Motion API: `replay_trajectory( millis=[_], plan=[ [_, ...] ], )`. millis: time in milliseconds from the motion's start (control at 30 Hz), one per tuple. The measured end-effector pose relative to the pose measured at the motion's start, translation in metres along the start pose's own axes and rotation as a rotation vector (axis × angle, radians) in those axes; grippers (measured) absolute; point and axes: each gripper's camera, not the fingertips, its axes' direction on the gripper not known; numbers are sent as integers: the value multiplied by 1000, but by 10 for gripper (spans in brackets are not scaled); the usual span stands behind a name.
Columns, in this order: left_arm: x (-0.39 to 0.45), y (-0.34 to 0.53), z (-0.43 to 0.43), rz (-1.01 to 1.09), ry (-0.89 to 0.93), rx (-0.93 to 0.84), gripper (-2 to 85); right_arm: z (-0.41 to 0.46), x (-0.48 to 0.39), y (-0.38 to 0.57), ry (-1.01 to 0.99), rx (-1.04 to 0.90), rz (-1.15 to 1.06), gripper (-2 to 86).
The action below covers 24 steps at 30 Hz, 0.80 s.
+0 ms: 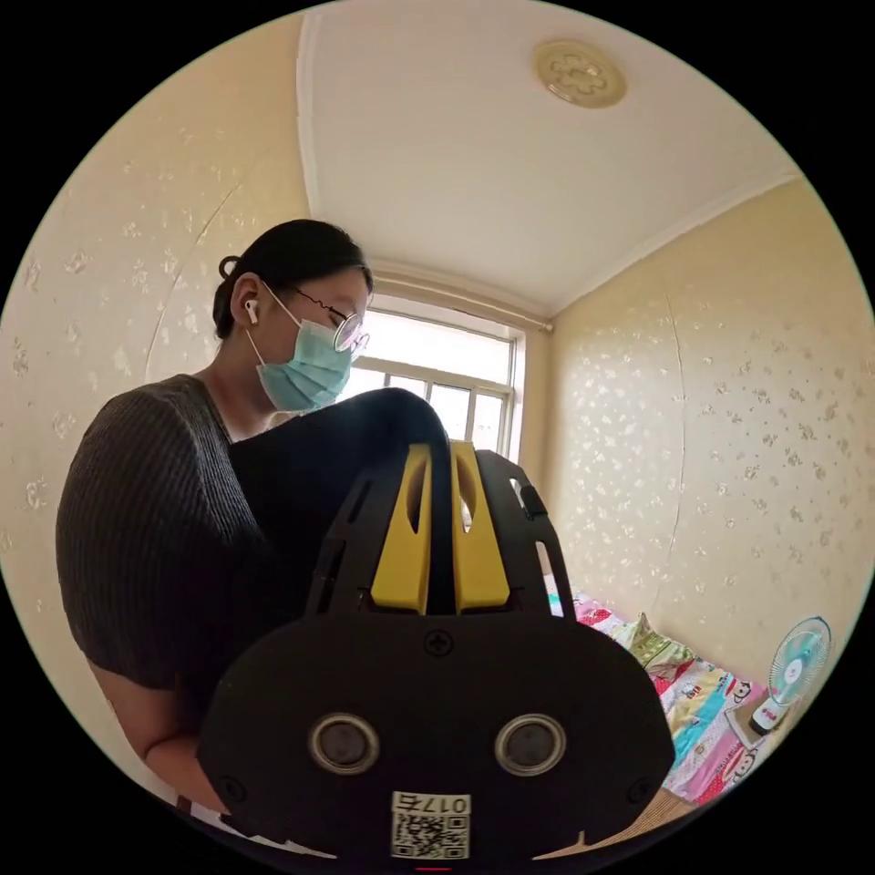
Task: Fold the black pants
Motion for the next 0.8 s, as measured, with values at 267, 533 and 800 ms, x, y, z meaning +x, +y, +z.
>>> replay_trajectory(
  millis=[267,533,800],
  plan=[
    [-157,59,-87,-348,-575,56,3,14,160,-9,233,-239,334,30],
    [-439,172,-253,-913,-1085,-128,5,55,499,178,309,-494,970,34],
    [-669,240,-436,-1353,-1494,-325,82,43,696,278,627,-421,1351,36]
  ],
)
